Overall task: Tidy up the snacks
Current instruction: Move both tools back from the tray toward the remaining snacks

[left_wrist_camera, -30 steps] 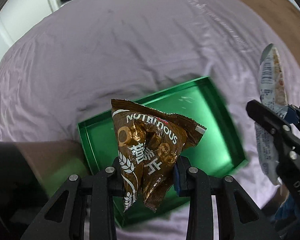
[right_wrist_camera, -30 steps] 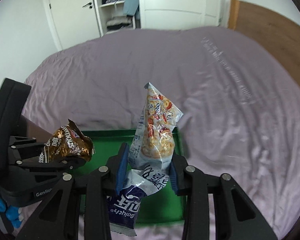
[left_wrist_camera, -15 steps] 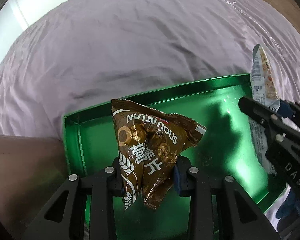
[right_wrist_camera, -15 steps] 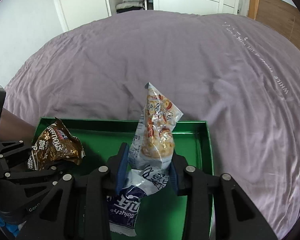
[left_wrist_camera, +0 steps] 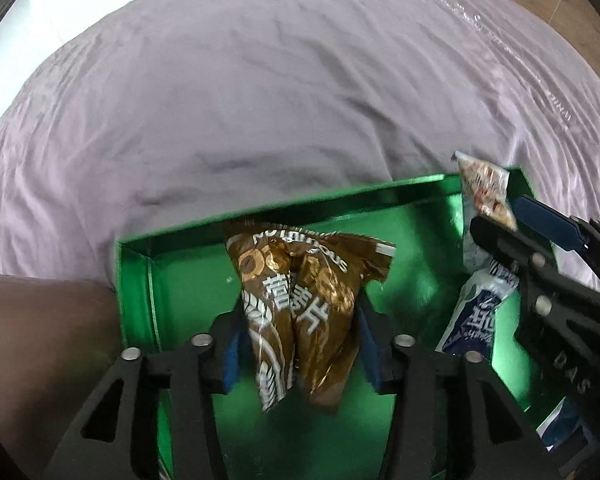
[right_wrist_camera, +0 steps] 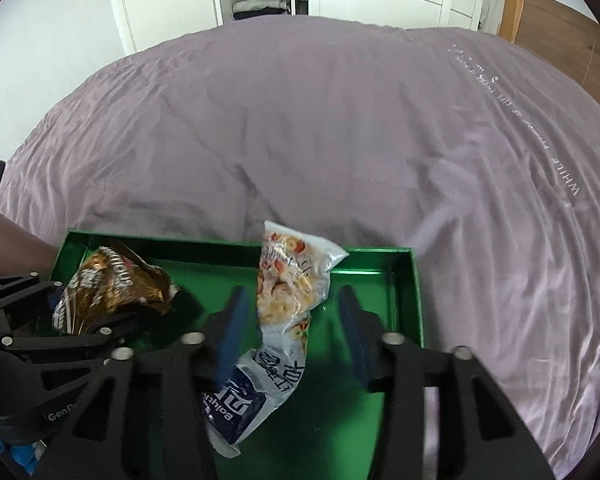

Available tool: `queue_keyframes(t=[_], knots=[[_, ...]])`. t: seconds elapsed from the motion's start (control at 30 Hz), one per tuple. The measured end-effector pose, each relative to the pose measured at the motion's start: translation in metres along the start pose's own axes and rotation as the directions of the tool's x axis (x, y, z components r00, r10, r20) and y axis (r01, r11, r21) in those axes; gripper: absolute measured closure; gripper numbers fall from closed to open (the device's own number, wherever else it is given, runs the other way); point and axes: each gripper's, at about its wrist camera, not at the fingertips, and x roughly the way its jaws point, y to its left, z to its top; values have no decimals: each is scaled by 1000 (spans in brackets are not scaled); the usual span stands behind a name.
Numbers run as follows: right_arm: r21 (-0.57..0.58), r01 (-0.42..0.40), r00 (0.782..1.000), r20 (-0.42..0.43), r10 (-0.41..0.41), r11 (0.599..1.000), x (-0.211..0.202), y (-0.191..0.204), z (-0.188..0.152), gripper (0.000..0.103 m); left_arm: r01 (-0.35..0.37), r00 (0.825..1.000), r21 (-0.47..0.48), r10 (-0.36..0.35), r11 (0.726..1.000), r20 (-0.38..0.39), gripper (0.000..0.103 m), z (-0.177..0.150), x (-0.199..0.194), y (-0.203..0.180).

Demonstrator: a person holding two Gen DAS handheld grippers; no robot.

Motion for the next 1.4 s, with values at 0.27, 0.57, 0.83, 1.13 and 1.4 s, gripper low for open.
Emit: queue_keyframes(t=[0.27,0.57,0.83,1.13,1.4], knots=[[9,20,999,37,-21,1000,-38,3,9,46,-14,999,6,14,1000,49,50,4,-34,5],[65,94,992,81,-99,993,-126,2,8,45,63,991,71,-70,996,111,50,6,-113,-9],[88,157,981,99,-165,984,-217,27,-5,45,148,967,179,-180,973,180,50,-10,-213,-5],[78,180,969,155,-190,981,-307,101,-8,45,153,936,233,-216,960,278,49,-30,-305,70],[45,145,970,189,-151,988,-356,183,-12,45,60,929,177,-119,982,349,49,-67,-365,189]])
